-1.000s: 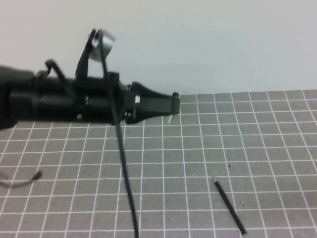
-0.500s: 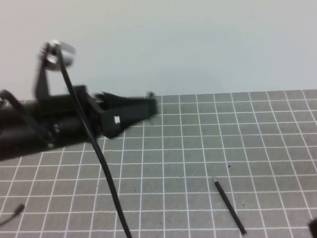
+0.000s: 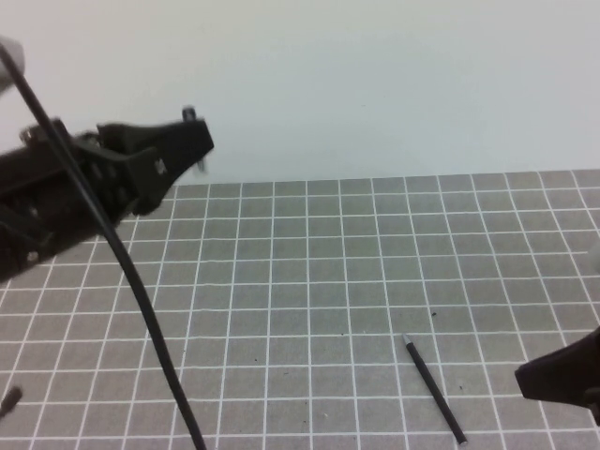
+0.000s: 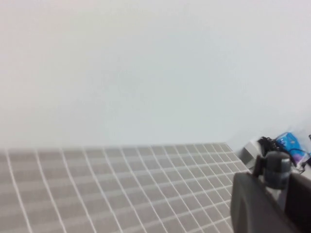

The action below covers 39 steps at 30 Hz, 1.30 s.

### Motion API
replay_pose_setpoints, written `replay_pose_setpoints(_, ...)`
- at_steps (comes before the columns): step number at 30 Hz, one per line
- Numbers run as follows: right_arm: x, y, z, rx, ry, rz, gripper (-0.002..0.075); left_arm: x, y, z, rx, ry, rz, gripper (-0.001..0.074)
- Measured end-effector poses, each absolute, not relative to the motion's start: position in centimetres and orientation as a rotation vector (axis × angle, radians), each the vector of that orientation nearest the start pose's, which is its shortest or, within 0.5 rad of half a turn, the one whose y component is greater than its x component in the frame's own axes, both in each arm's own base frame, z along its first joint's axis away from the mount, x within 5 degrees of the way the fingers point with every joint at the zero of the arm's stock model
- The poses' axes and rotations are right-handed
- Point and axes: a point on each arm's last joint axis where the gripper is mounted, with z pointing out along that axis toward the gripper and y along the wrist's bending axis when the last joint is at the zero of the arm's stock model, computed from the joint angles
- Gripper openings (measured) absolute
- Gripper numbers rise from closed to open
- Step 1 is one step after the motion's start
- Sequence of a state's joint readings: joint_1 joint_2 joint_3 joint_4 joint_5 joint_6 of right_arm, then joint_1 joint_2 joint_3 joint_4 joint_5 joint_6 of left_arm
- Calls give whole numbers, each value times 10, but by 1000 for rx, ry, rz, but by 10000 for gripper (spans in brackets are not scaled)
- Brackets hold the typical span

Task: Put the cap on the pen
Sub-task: Put the cap on the pen

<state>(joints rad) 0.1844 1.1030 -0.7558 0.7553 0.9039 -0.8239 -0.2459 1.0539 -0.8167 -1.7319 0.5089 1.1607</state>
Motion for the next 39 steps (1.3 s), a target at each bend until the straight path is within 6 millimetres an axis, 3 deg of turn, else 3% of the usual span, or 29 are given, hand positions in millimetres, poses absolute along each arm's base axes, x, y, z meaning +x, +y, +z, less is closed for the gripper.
replay_pose_setpoints(8, 200, 96, 286, -892, 2397, 526, -3, 214, -88, 348, -285, 1816, -1131, 76)
replay_pose_setpoints(14, 215, 127, 281, -939, 2495, 394, -3, 214, -87, 347, -261, 1815, -1110, 76)
replay_pose_setpoints(20, 235, 148, 245, -871, 2638, 304, -3, 214, -87, 347, -242, 1813, -1093, 76)
replay_pose_setpoints(26, 251, 154, 224, -872, 2628, 260, 5, 214, -88, 348, -184, 1810, -1064, 76)
replay_pose_setpoints(31, 261, 158, 215, -853, 2597, 252, 122, 213, -88, 348, -172, 1809, -1058, 76)
replay_pose_setpoints(35, 268, 161, 202, -853, 2599, 237, 211, 217, -83, 346, -383, 1808, -1106, 76)
replay_pose_setpoints(39, 272, 163, 183, -869, 2654, 223, 232, 220, -77, 345, -497, 1792, -1083, 76)
